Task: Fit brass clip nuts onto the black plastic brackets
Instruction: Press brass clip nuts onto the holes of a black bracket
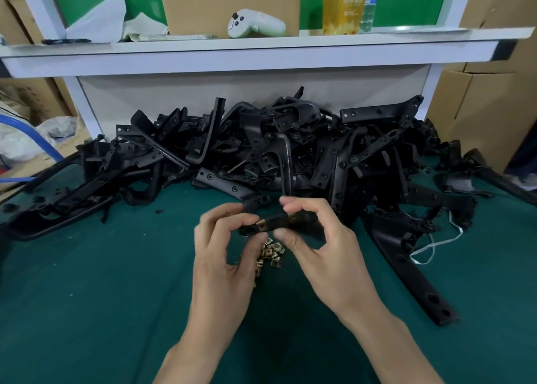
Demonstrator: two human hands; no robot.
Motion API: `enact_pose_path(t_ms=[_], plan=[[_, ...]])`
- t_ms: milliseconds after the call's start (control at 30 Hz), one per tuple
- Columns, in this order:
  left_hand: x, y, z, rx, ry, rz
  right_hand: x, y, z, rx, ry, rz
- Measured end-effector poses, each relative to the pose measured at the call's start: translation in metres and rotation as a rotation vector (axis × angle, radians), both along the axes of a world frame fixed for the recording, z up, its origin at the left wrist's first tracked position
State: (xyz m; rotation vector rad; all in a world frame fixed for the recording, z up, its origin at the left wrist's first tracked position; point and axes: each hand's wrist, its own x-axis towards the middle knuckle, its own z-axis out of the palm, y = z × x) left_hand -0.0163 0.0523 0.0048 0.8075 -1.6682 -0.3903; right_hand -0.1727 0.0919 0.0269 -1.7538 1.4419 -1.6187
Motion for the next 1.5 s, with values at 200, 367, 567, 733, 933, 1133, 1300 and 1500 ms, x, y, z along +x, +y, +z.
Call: enact_pose_path(t_ms=[200, 367, 567, 733, 933, 1133, 1300, 1500], plan=[[0.003, -0.003, -0.002, -0.026, -0.048, 0.099, 0.004, -0.006, -0.008, -0.068, 0.108, -0.124], [0.003, -0.003, -0.007, -0.039, -0.107, 0.13, 0.004, -0.009, -0.014, -0.135, 0.148, -0.177], [0.001, -0.002, -0.006, -0.048, -0.081, 0.114, 0.006, -0.007, -0.012, -0.221, 0.147, -0.228], [0.002, 0.005, 0.004, 0.035, 0.131, -0.015, 0.006, -0.001, 0.001, -0.326, 0.165, -0.204], [0.002, 0.004, 0.004, 0.171, 0.099, -0.083, 0.002, 0.002, 0.005, -0.004, -0.124, 0.016], [0.002, 0.002, 0.0, 0.19, 0.012, -0.048, 0.0, 0.0, 0.003, 0.108, -0.113, 0.074], [0.004, -0.001, -0.003, 0.217, -0.018, -0.045, -0.001, -0.001, 0.0, 0.139, -0.122, 0.076], [0.003, -0.004, -0.001, 0.2, -0.054, -0.037, -0.001, -0.002, -0.004, 0.165, -0.068, 0.043]])
